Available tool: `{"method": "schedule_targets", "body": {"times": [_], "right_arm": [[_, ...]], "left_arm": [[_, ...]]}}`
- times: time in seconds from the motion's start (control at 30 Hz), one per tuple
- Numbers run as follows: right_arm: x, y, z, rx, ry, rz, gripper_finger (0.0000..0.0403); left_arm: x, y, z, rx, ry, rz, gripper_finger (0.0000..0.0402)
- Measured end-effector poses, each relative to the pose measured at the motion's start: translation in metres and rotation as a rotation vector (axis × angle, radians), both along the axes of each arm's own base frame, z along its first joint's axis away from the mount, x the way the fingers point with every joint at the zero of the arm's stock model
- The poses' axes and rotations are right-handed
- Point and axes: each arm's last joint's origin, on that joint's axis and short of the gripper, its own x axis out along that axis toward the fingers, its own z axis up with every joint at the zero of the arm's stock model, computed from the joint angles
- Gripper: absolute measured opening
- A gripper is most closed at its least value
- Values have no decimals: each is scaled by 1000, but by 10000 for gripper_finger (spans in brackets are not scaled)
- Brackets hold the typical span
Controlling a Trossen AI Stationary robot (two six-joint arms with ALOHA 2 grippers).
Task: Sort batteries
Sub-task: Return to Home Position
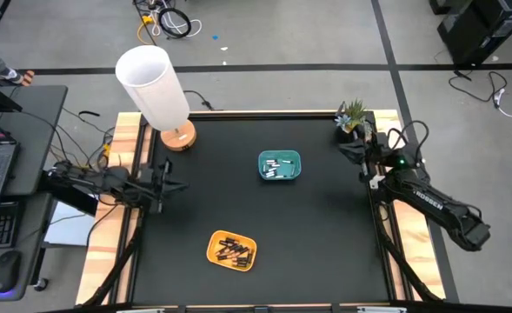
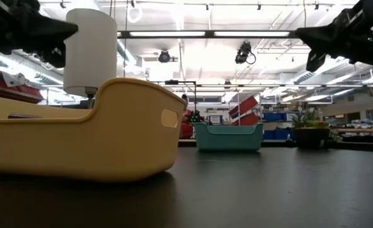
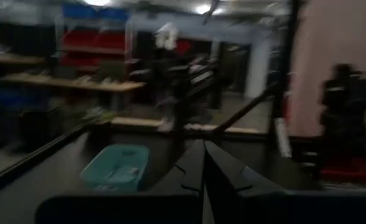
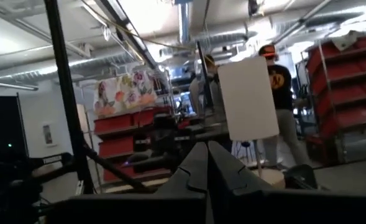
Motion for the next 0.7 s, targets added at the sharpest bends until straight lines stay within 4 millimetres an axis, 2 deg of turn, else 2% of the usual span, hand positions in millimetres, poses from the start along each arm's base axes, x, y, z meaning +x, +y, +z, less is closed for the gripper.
{"method": "schedule_targets", "body": {"times": [0.13, 0.27, 0.7], "right_arm": [[2, 0, 1, 21, -25, -25, 0], [2, 1, 0, -1, -22, -26, 1], [3, 0, -1, -72, -7, -67, 3]], "left_arm": [[3, -3, -9, 40, -55, -54, 20], [5, -1, -18, 65, 14, 18, 20], [6, 0, -25, 102, 91, 68, 21]]}}
